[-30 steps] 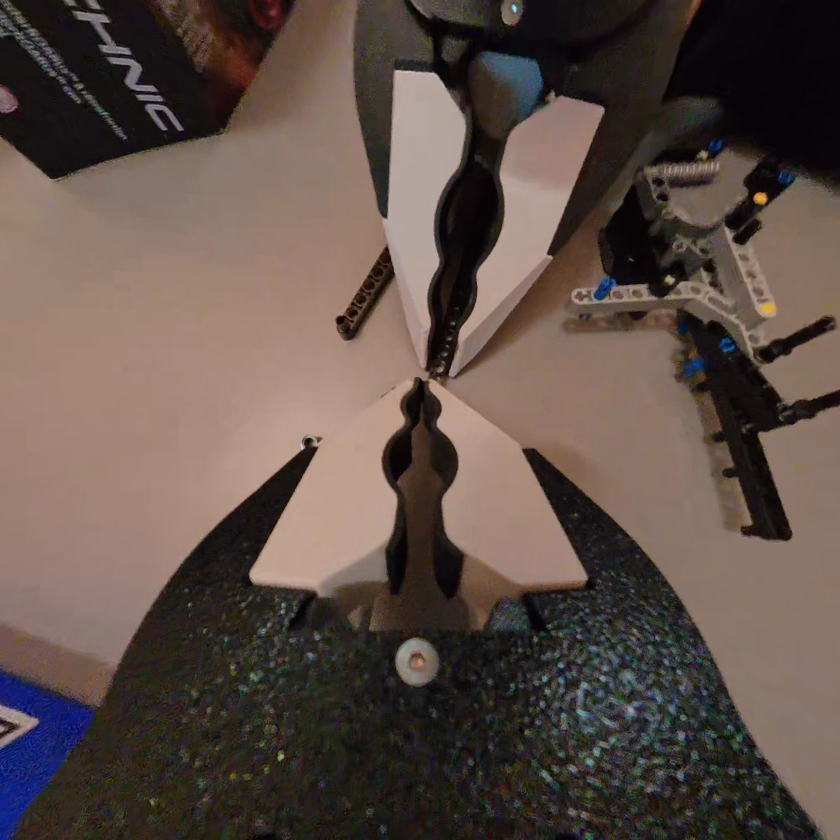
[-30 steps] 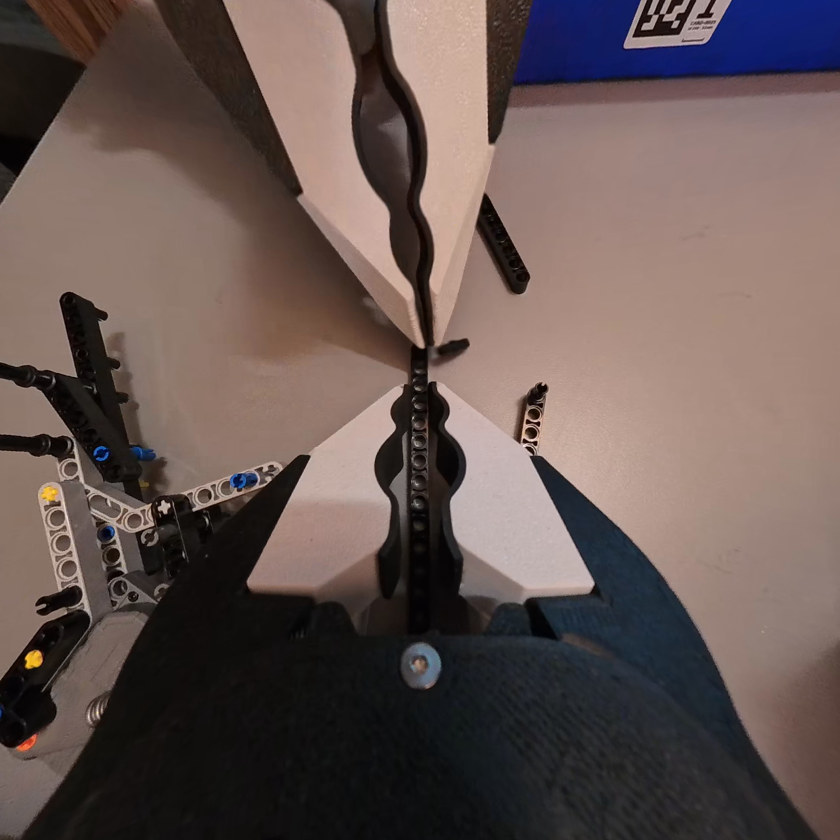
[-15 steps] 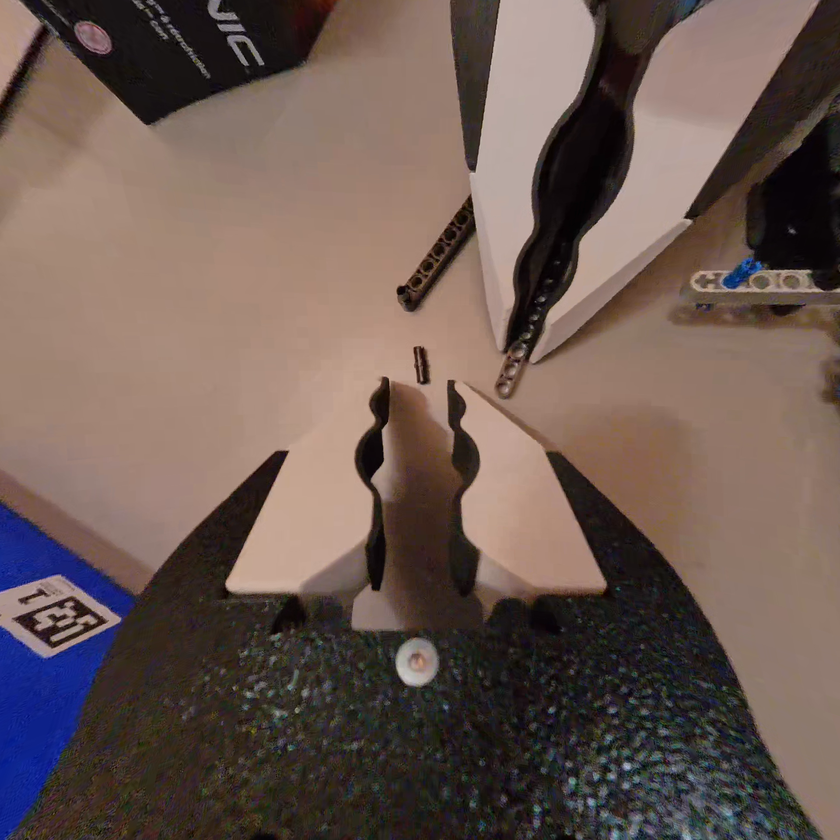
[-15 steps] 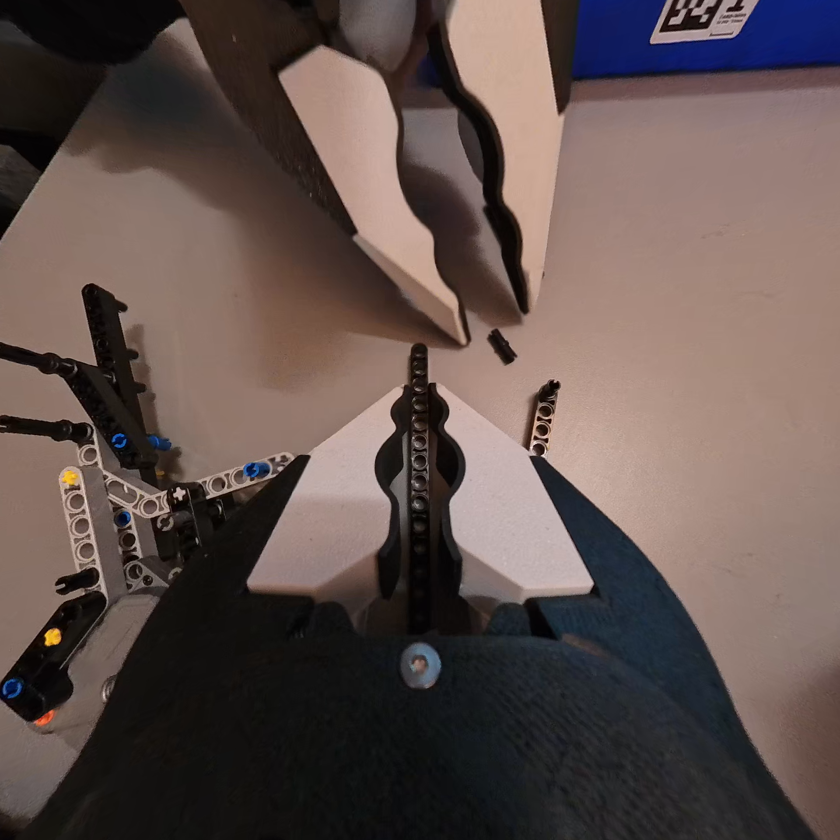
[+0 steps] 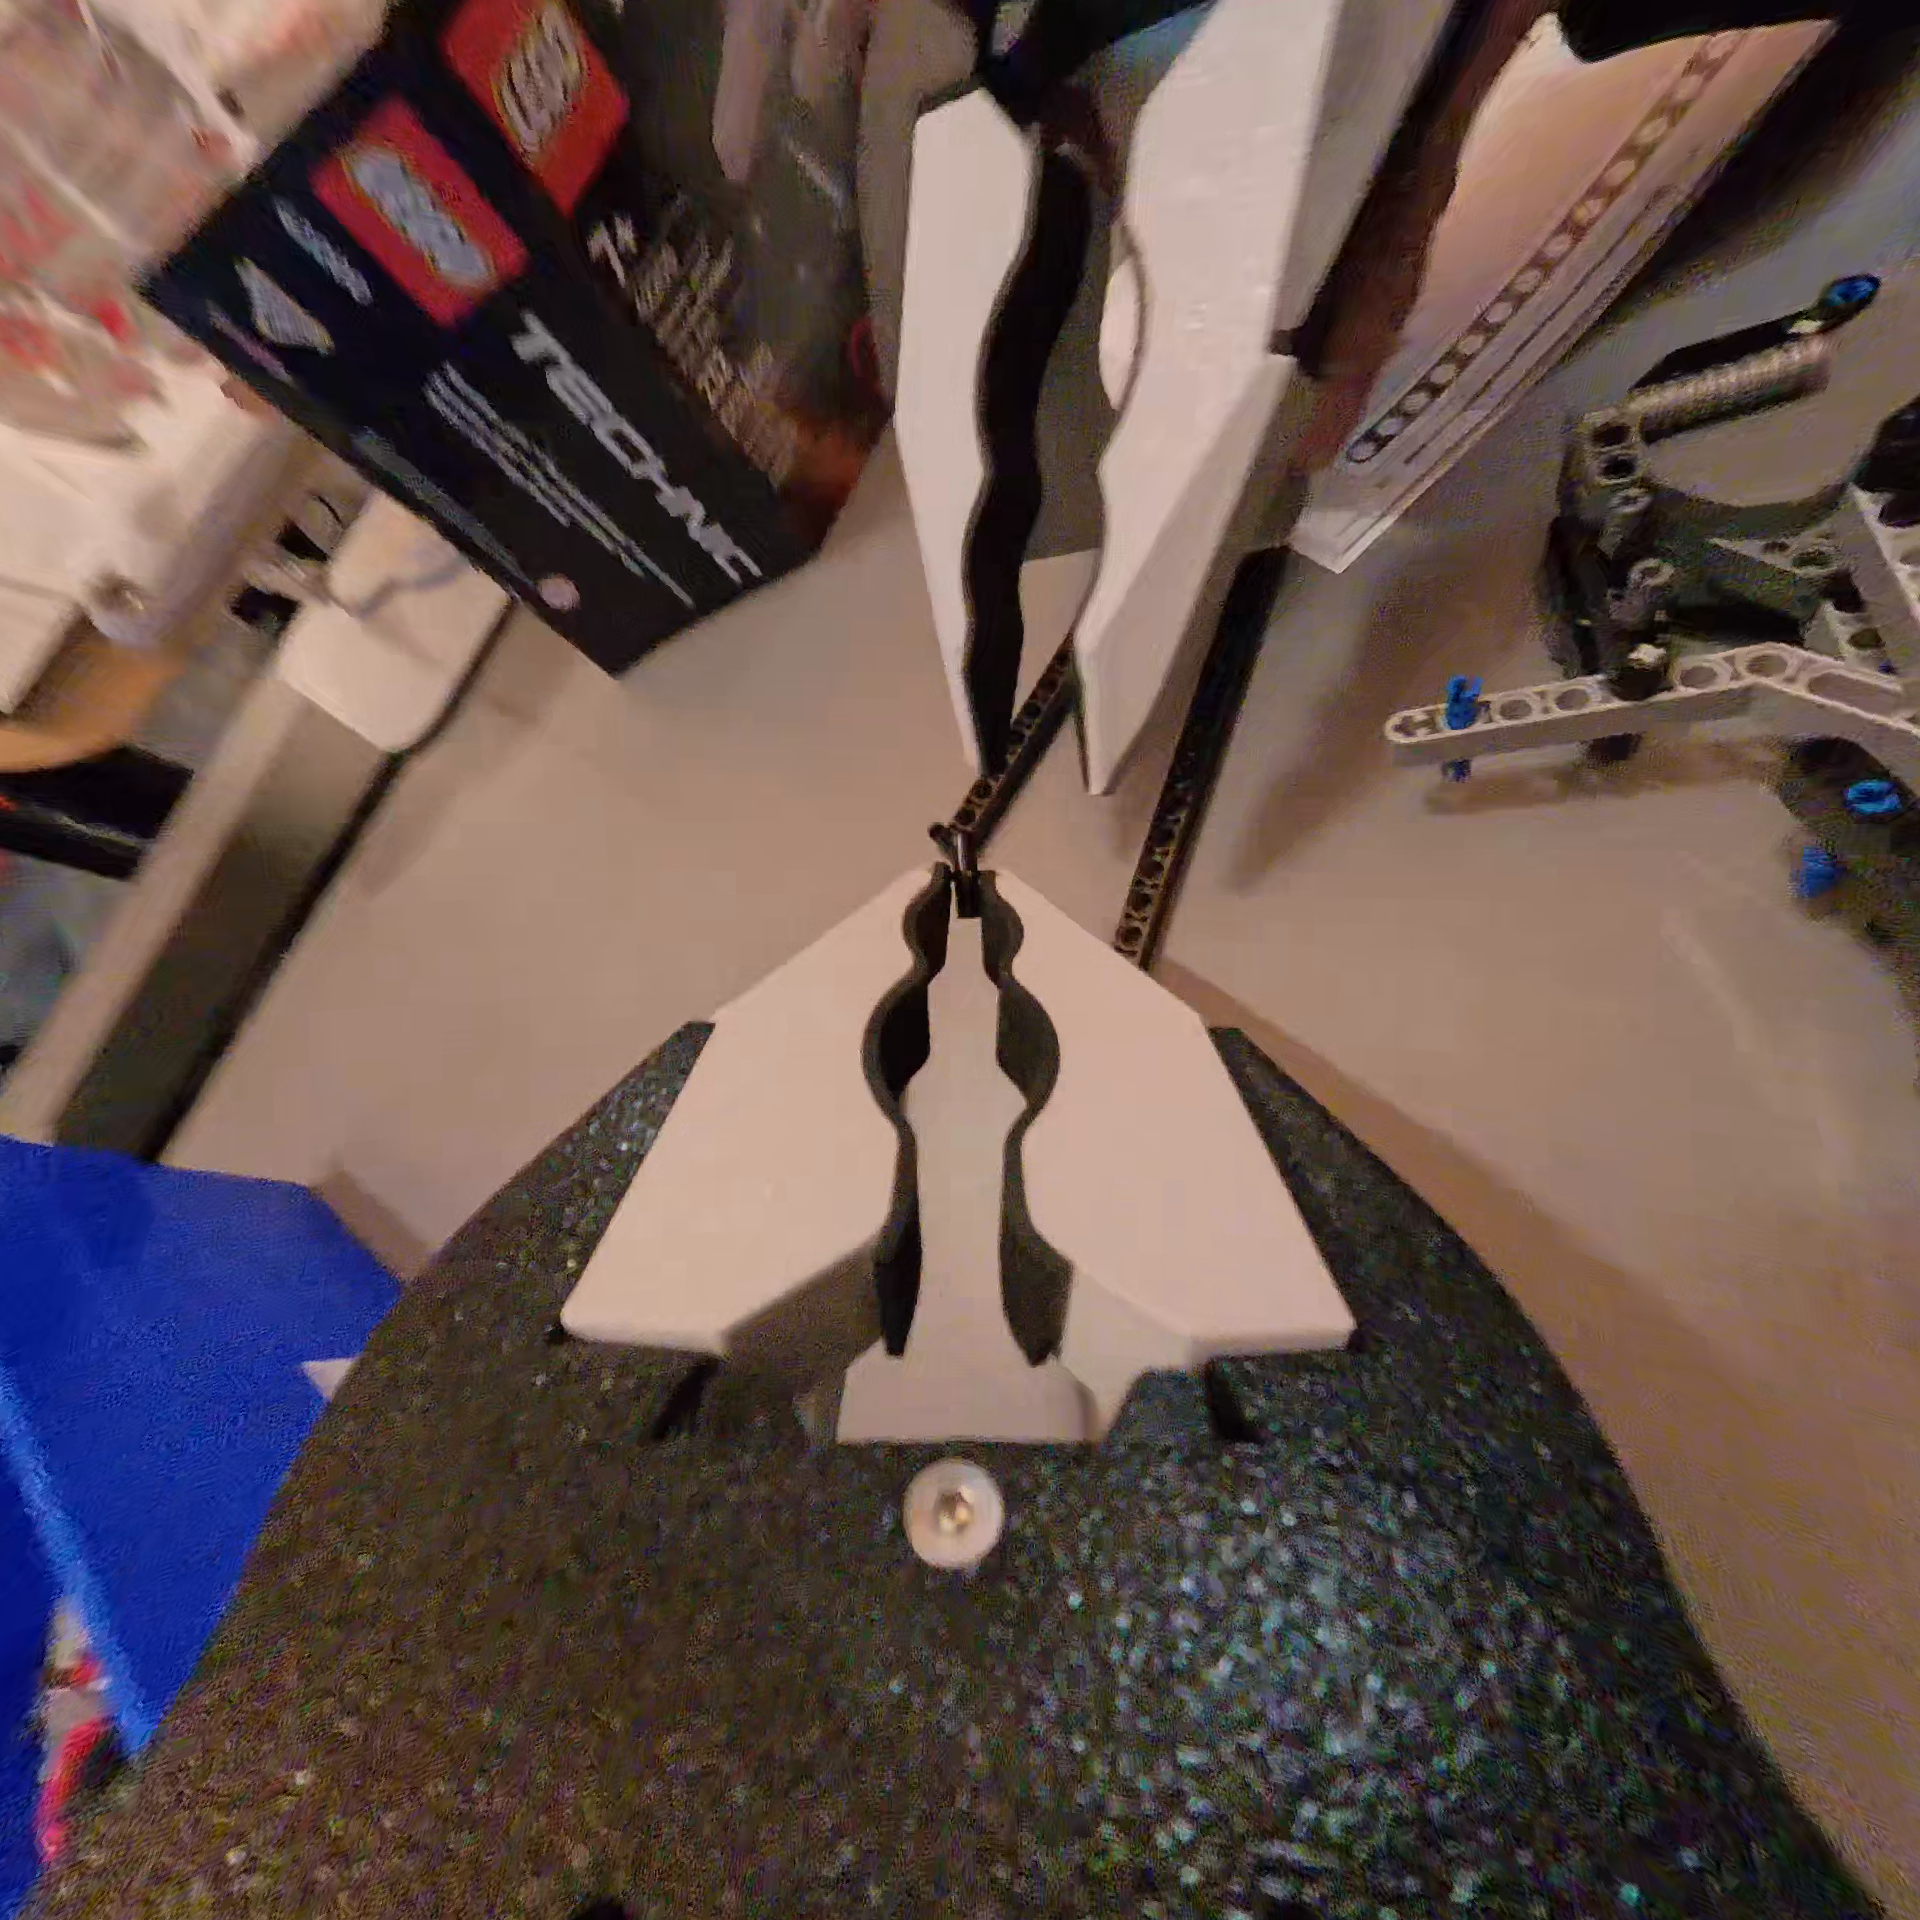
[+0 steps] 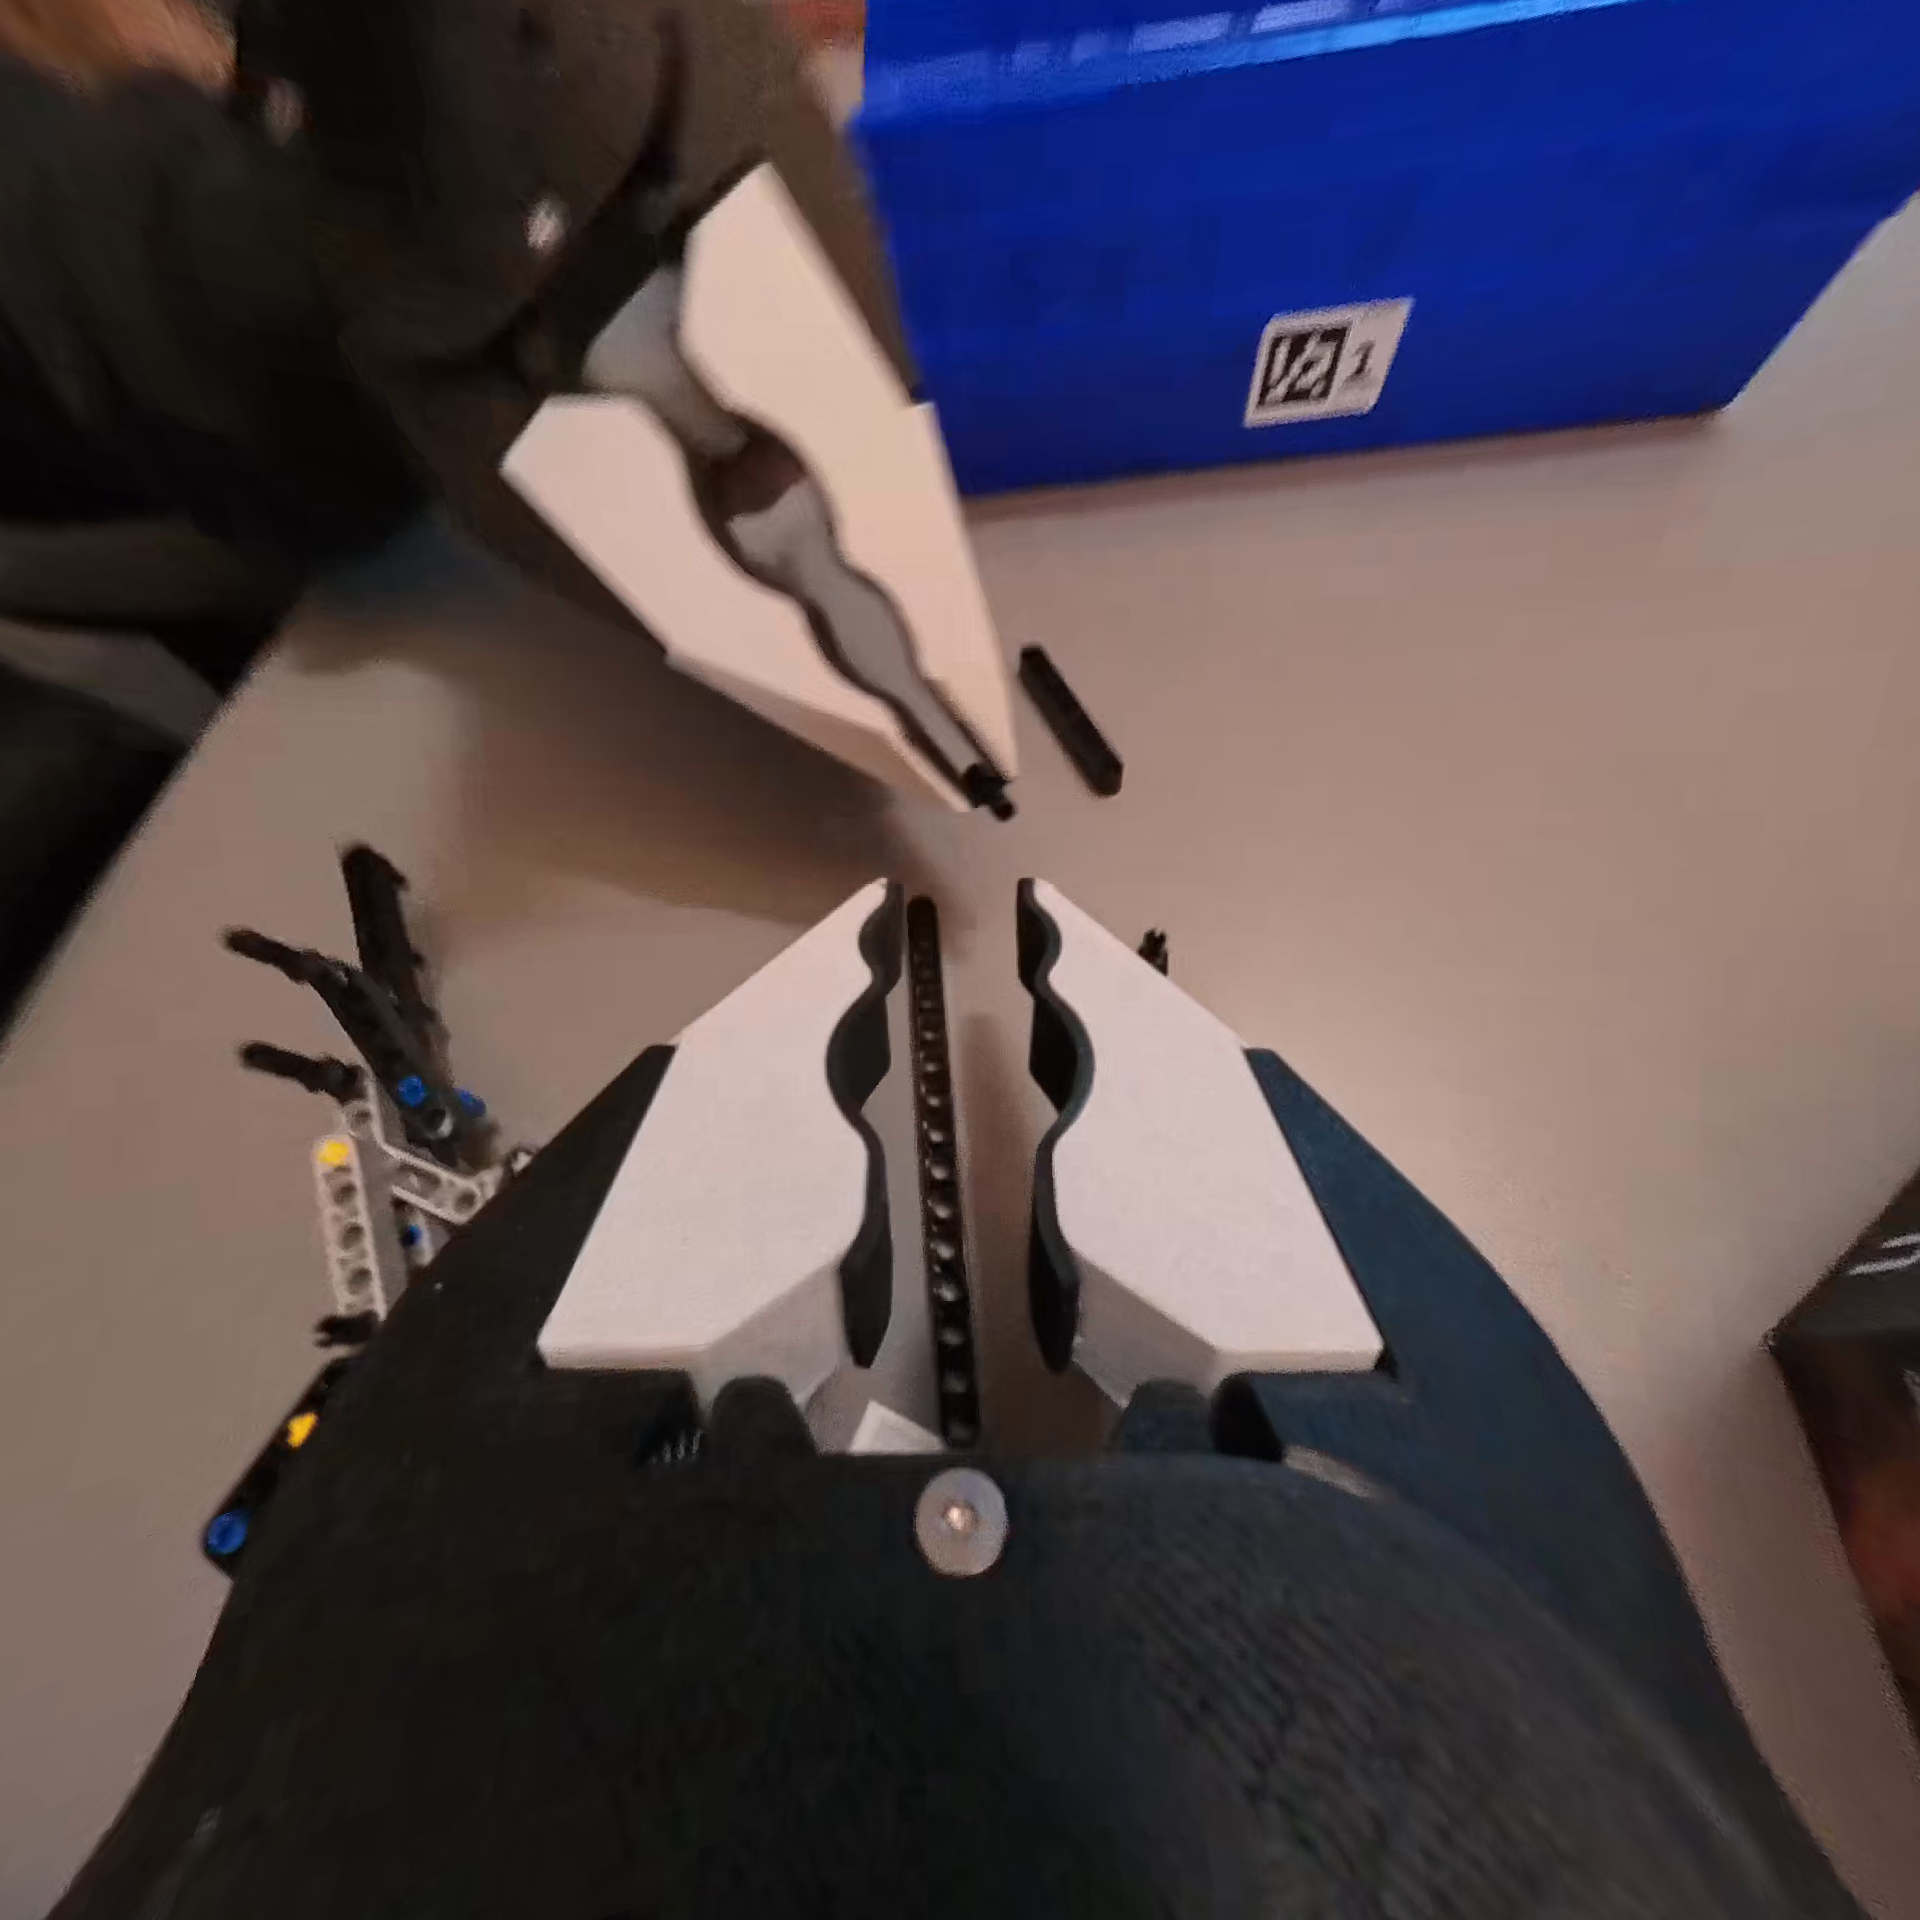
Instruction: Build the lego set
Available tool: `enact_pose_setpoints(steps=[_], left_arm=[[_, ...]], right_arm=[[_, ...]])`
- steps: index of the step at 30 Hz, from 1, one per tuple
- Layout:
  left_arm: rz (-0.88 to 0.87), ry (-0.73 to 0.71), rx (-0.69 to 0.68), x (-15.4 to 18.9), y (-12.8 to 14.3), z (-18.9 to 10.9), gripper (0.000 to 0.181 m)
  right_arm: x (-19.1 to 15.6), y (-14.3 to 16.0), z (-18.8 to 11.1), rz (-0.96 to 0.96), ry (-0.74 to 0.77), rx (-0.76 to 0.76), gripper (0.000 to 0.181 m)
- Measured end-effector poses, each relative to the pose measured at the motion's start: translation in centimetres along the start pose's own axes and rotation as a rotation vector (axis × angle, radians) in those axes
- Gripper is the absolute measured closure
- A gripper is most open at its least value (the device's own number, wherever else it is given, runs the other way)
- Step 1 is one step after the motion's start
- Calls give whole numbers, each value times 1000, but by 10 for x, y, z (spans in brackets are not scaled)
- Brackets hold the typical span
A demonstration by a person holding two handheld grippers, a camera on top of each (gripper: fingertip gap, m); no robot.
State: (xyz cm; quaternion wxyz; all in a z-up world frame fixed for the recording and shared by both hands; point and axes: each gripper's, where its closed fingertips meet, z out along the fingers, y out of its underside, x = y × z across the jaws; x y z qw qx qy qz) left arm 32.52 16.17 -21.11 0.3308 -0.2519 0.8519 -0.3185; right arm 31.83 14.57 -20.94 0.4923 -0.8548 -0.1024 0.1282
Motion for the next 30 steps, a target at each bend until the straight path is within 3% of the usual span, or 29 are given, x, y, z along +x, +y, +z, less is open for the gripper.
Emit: enact_pose_setpoints(steps=[1, 7, 14, 30], left_arm=[[76, -50, 23, -1, -7, -4, 178], [406, -227, 41, -2, -27, -15, 178], [455, -274, 77, -2, -35, -19, 179], [523, -313, 95, -1, -40, -24, 178]], right_arm=[[0, -6, -3, 38, -12, 42, 163], [-6, -29, -14, 177, -120, 219, 168], [-8, -36, -18, 181, -137, 254, 181], [-10, -38, -16, 226, -171, 268, 173]])
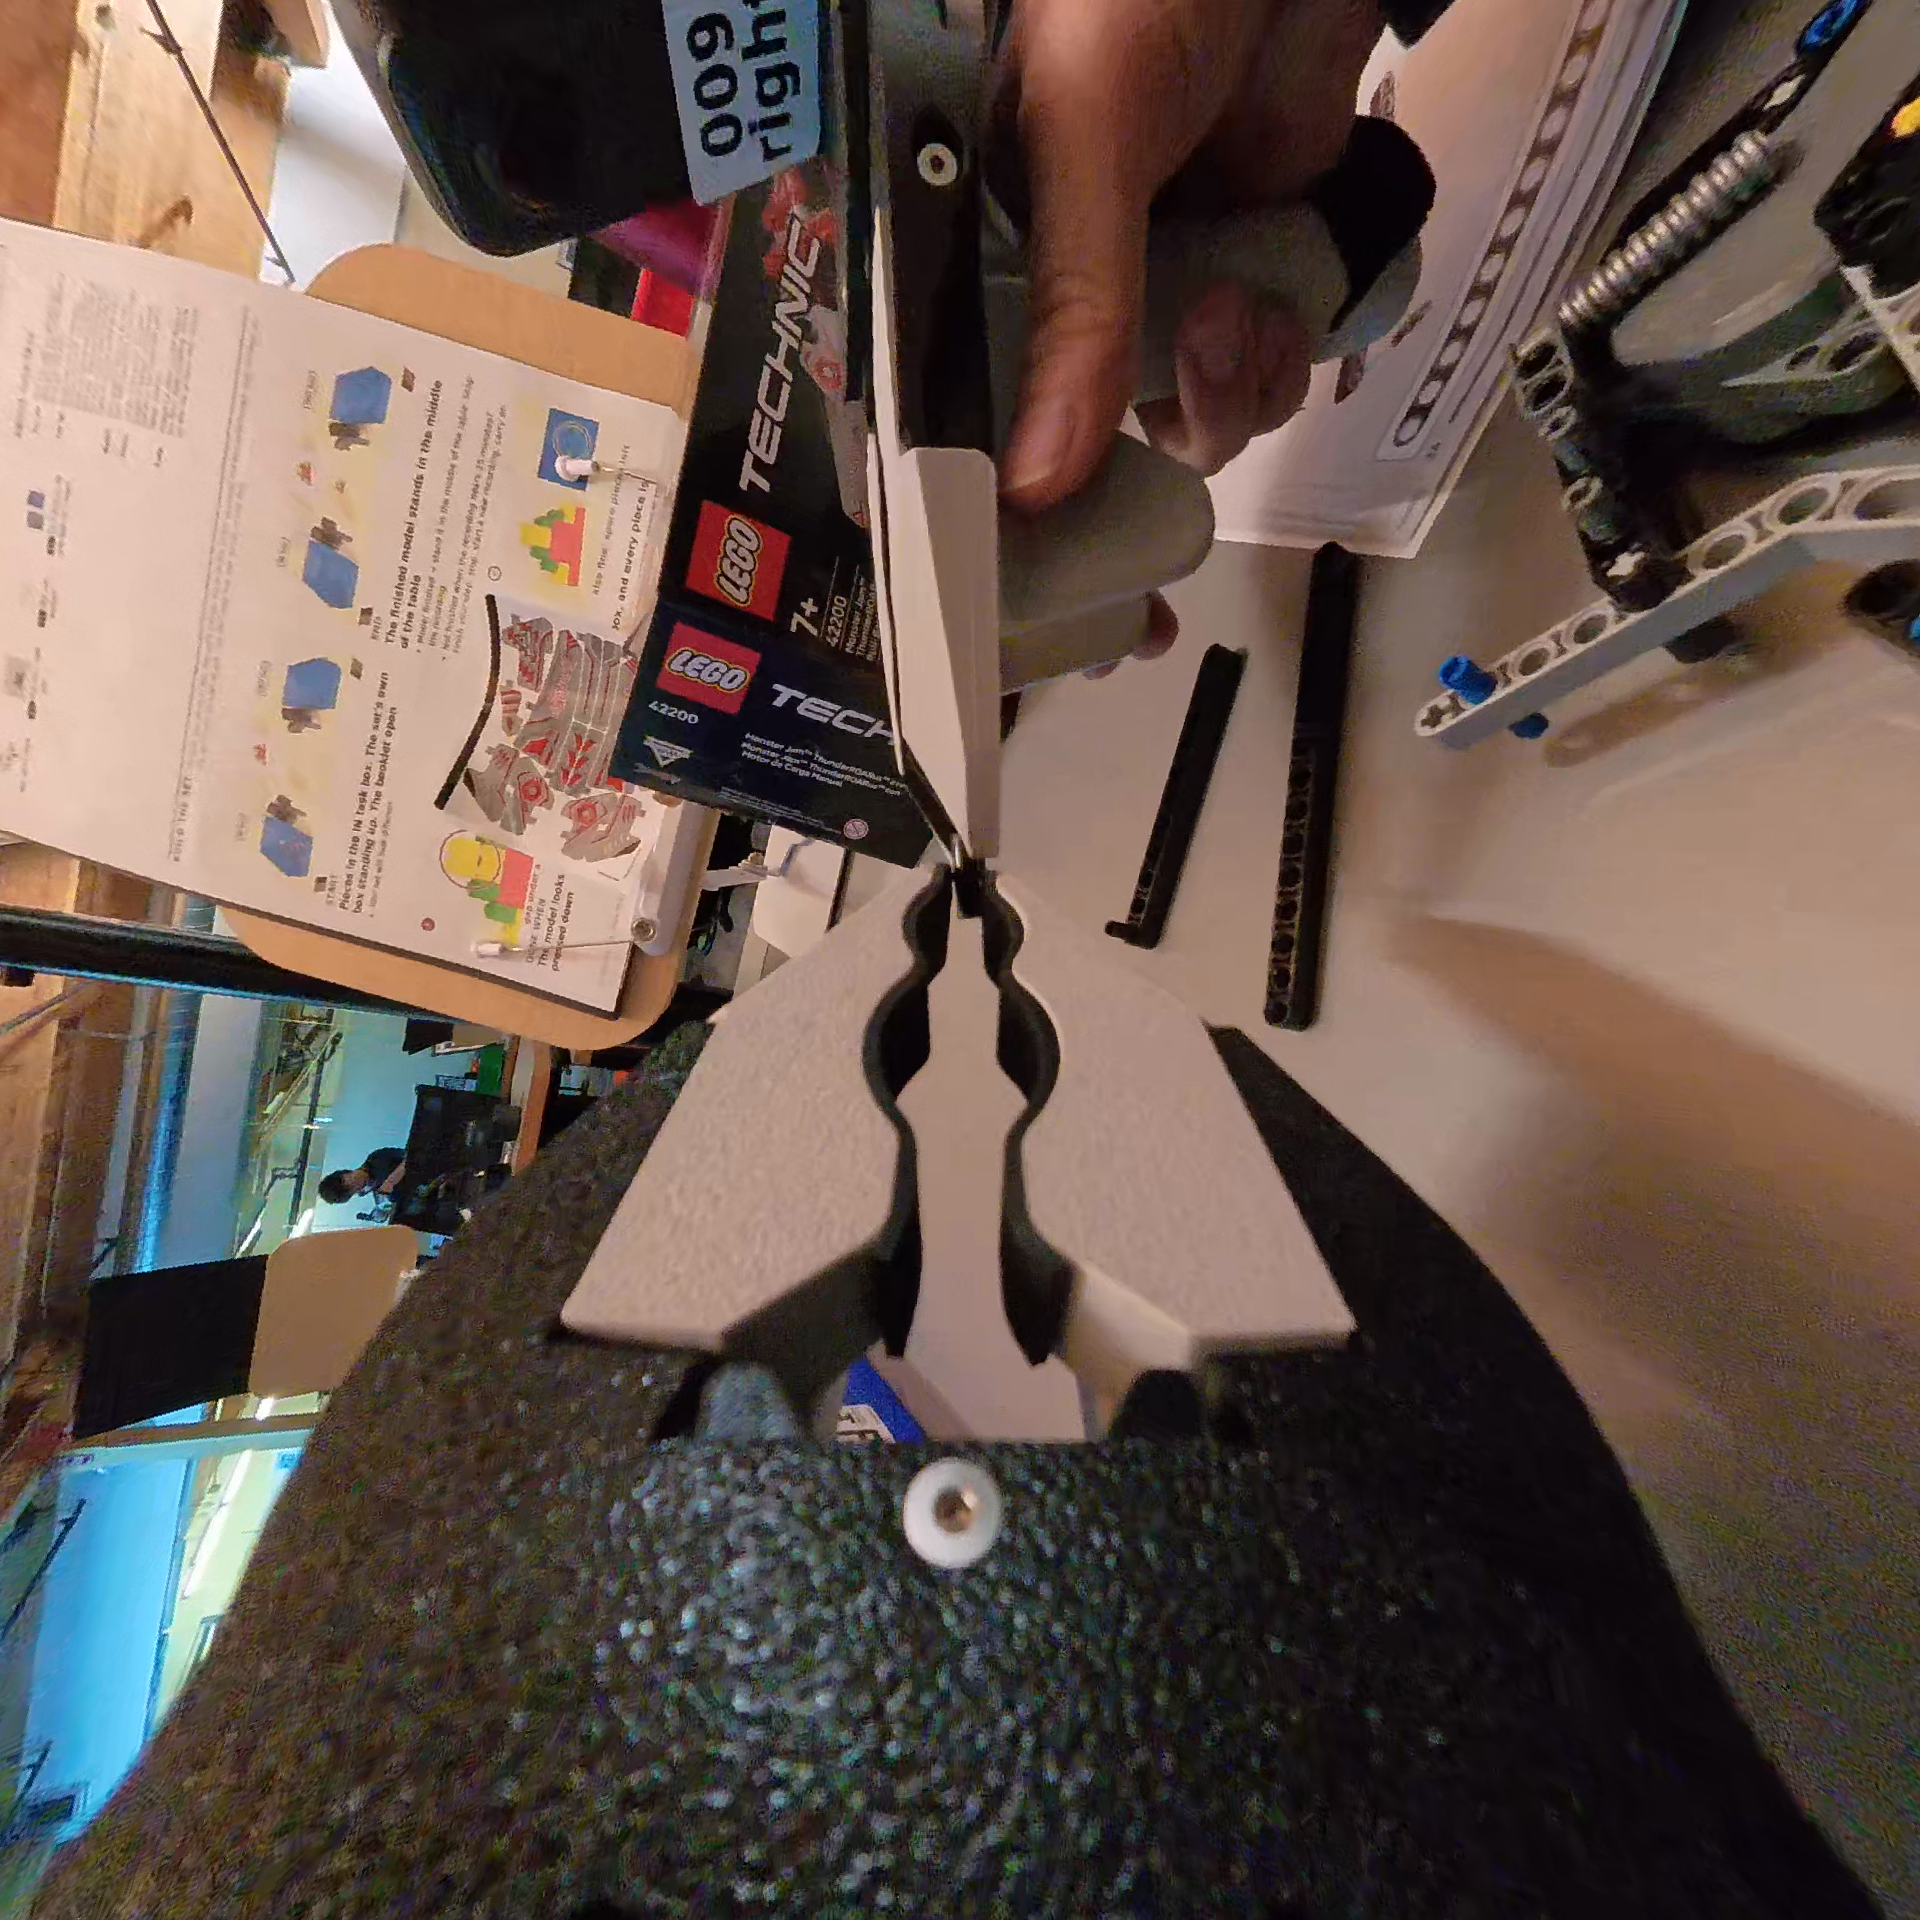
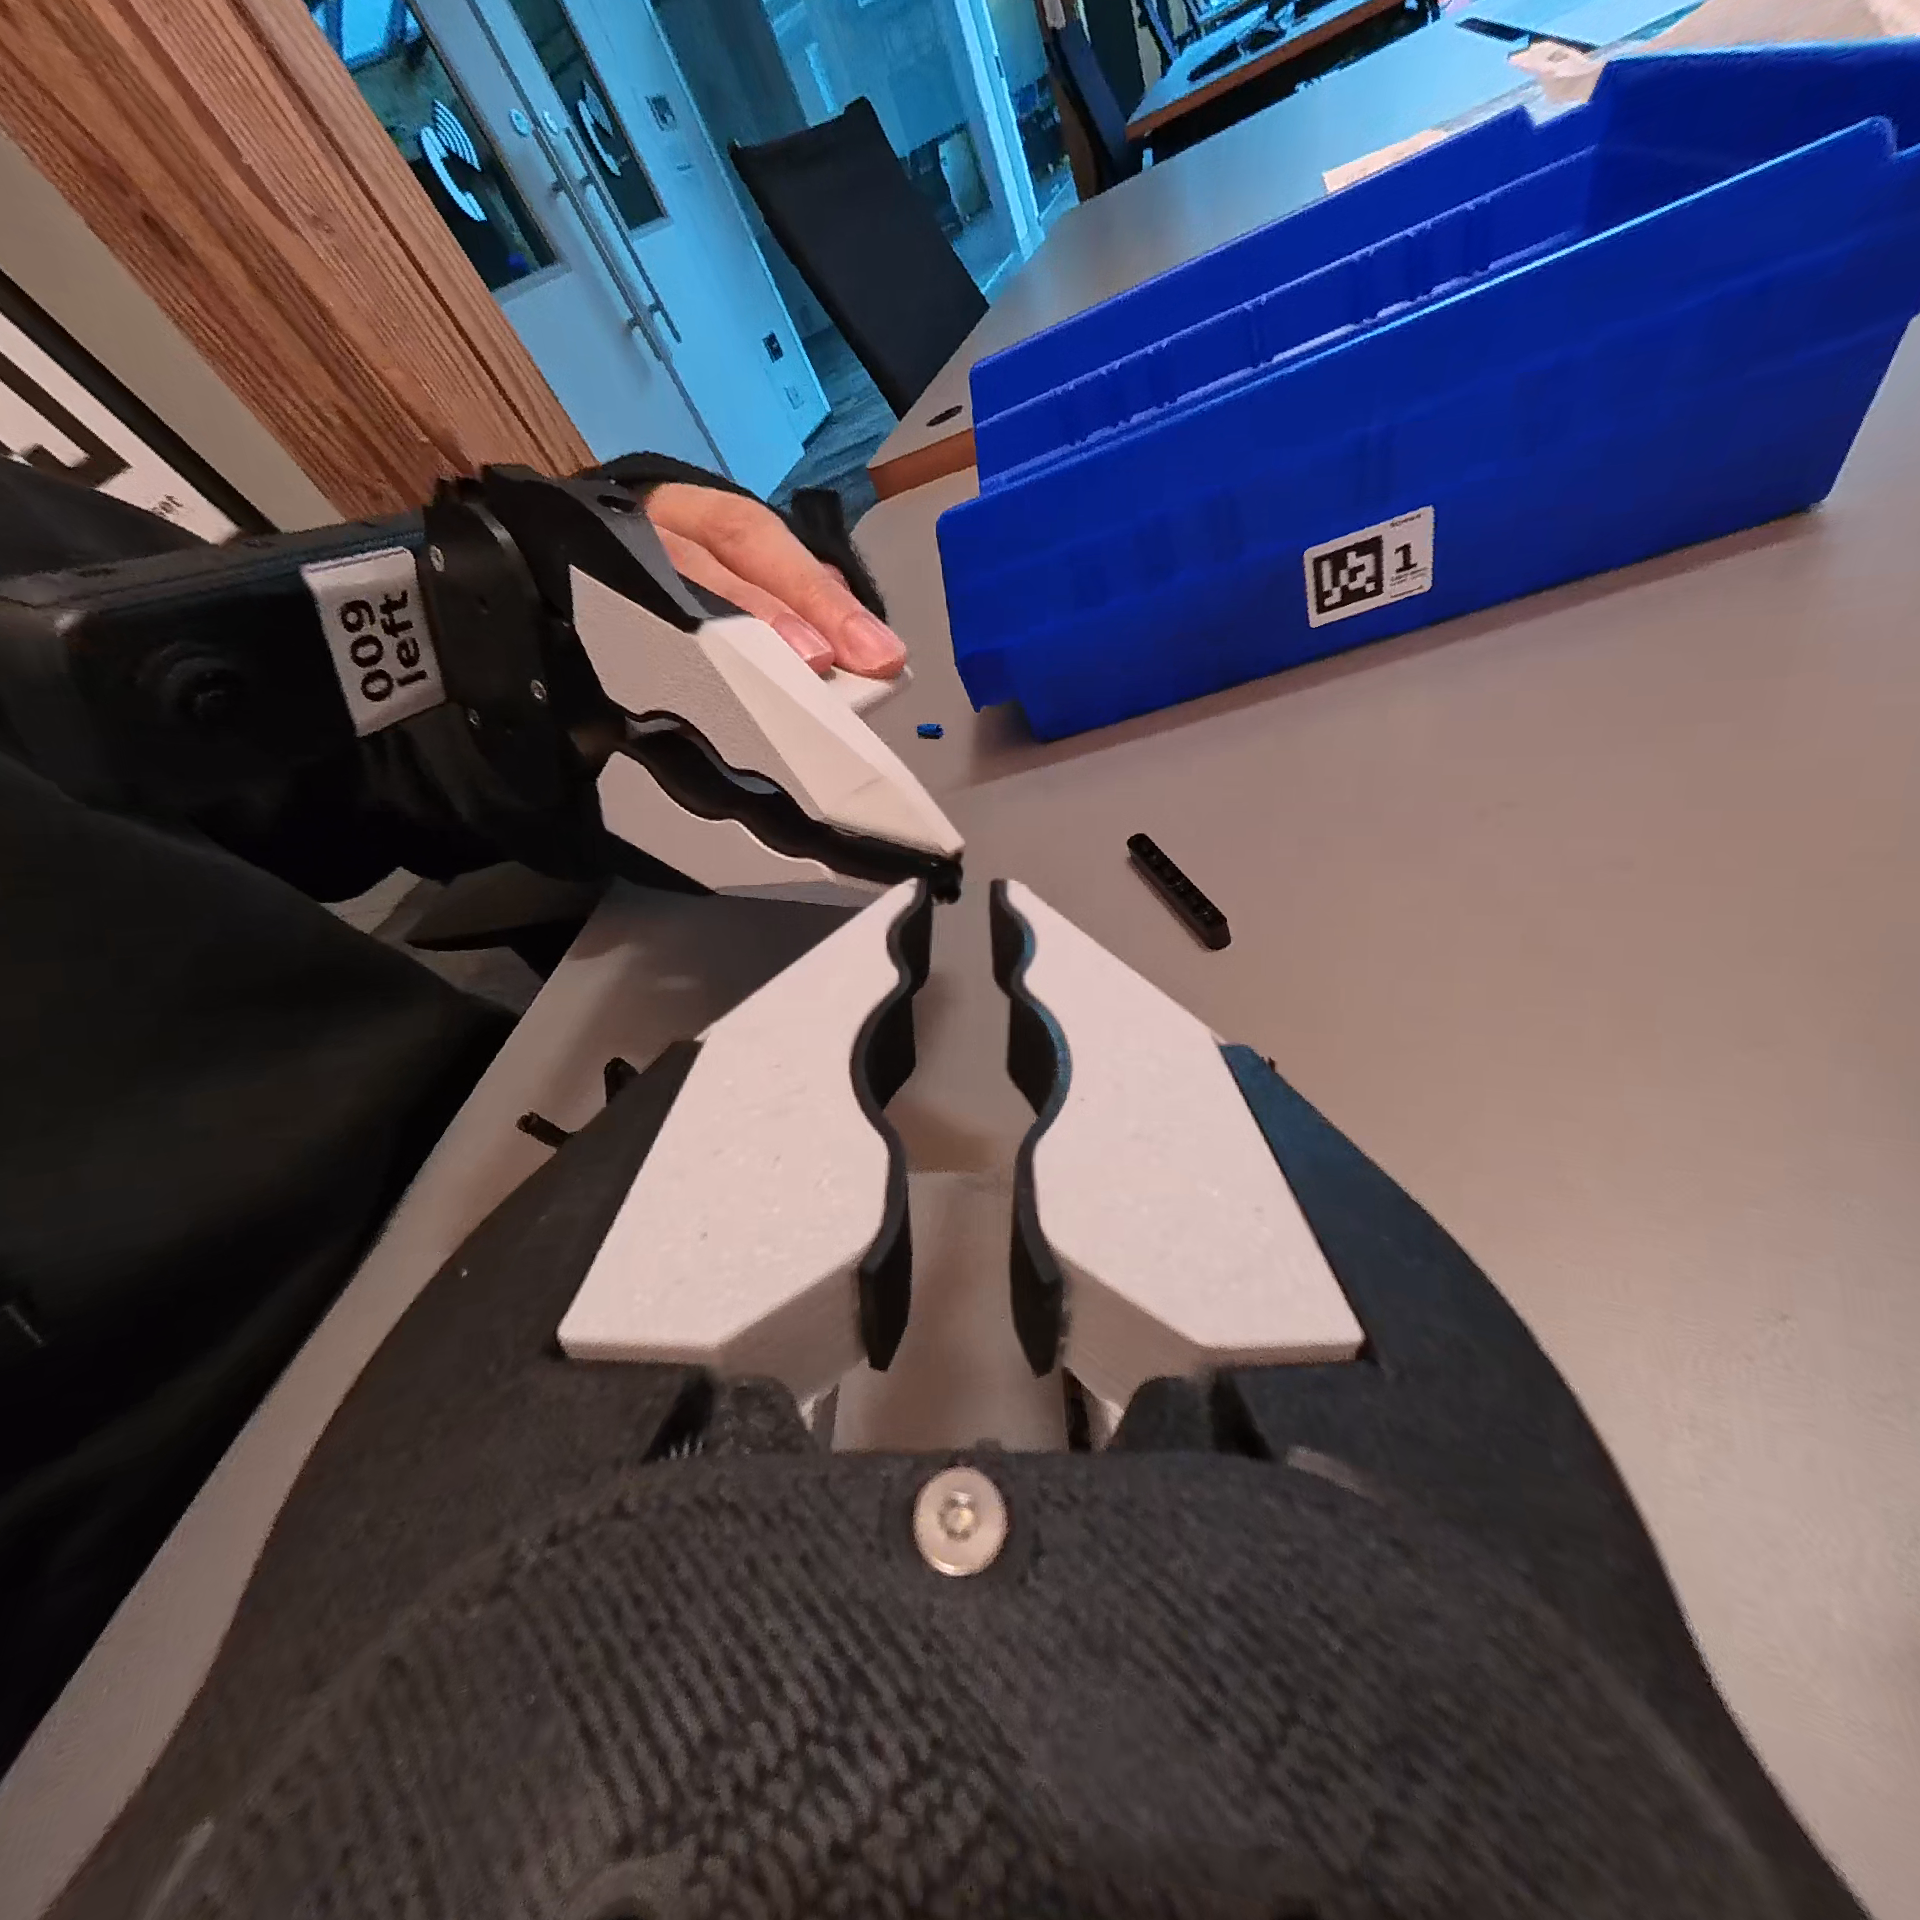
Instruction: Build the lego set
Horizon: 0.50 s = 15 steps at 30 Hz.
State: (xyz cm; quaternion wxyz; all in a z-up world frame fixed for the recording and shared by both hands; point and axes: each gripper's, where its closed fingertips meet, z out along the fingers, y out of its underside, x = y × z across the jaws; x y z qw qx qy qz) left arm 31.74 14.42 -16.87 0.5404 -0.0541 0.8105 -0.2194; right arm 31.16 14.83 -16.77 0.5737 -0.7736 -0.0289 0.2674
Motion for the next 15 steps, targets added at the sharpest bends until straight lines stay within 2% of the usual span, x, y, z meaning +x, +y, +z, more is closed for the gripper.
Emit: enact_pose_setpoints(steps=[1, 3, 8, 15], left_arm=[[2, 1, 0, 0, -1, 0, 178], [1, 2, -6, 0, 0, 1, 178], [-48, 5, 41, -4, -3, -2, 178], [-390, 62, 329, -21, -31, -23, 178]], right_arm=[[0, 1, 1, -6, 1, -7, 170], [-2, 0, 2, -18, -9, 4, 179], [-6, -5, 0, -24, -38, 30, 179], [-37, -28, -10, 107, -311, 213, 179]])
